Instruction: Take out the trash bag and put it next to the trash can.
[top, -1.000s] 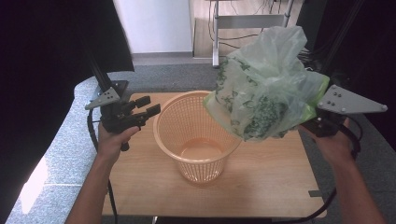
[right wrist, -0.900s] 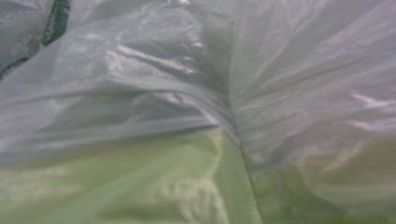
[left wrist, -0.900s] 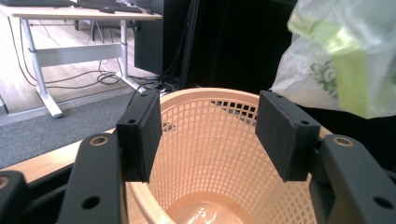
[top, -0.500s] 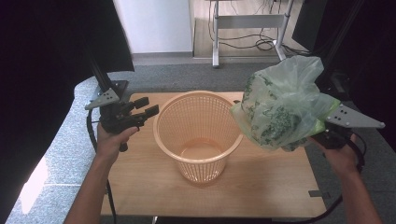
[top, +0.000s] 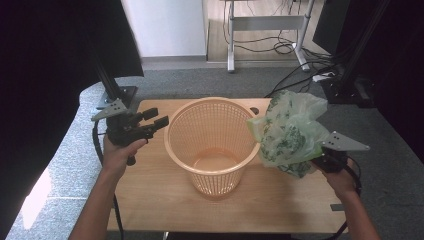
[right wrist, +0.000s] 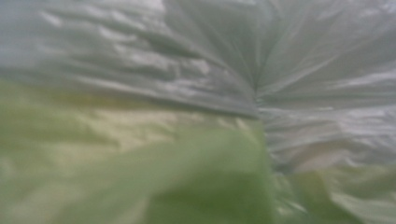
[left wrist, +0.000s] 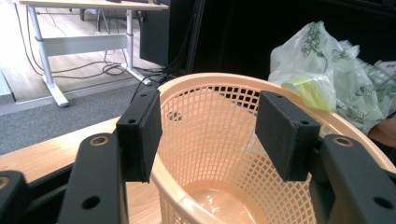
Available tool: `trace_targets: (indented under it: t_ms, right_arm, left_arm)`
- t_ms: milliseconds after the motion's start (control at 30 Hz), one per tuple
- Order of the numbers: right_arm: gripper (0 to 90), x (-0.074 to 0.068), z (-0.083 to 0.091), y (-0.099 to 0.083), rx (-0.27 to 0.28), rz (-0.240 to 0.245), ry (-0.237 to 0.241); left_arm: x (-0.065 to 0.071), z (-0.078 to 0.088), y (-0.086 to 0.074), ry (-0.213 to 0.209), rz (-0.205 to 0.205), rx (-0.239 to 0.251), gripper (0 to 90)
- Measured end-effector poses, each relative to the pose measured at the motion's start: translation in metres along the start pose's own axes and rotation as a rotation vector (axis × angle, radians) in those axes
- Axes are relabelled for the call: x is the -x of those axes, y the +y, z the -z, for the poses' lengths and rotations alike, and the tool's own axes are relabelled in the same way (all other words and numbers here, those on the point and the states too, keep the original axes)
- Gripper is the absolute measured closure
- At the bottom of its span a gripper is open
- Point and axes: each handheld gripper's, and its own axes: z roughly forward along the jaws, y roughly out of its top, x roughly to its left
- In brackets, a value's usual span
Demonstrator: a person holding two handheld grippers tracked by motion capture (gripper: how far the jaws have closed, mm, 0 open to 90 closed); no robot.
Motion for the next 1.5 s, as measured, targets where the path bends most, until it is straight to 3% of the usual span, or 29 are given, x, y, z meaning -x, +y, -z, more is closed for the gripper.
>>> trace_targets:
  t_ms: [300, 533, 633, 767, 900, 1133, 1500]
  right_arm:
    - [87.8, -0.011, -0.038, -0.040, -0.075, -0.055, 0.018]
    - [86.3, -0.017, -0.058, -0.057, -0.147, -0.078, 0.016]
    - [70.5, -0.018, -0.059, -0.058, -0.147, -0.094, 0.017]
    - [41.0, -0.022, -0.055, -0.056, -0.117, -0.113, -0.001]
    - [23.0, -0.024, -0.044, -0.053, -0.086, -0.158, -0.045]
    - [16.1, -0.025, -0.024, -0.057, -0.058, -0.175, -0.070]
    - [16.3, -0.037, 0.005, -0.070, -0.031, -0.150, -0.058]
  left_arm:
    - [0.000, 0.003, -0.005, 0.002, 0.002, -0.005, 40.9]
    - [0.000, 0.004, -0.009, 0.000, 0.005, -0.007, 40.4]
    - [-0.001, 0.005, -0.012, -0.002, 0.004, -0.007, 39.4]
    - [-0.001, 0.007, -0.014, 0.004, 0.003, -0.011, 36.9]
    - [0.000, 0.010, -0.019, 0.015, -0.002, -0.013, 34.9]
    - [0.006, 0.026, -0.028, 0.035, -0.011, 0.008, 34.2]
    - [0.011, 0.041, -0.054, 0.068, -0.043, -0.034, 34.0]
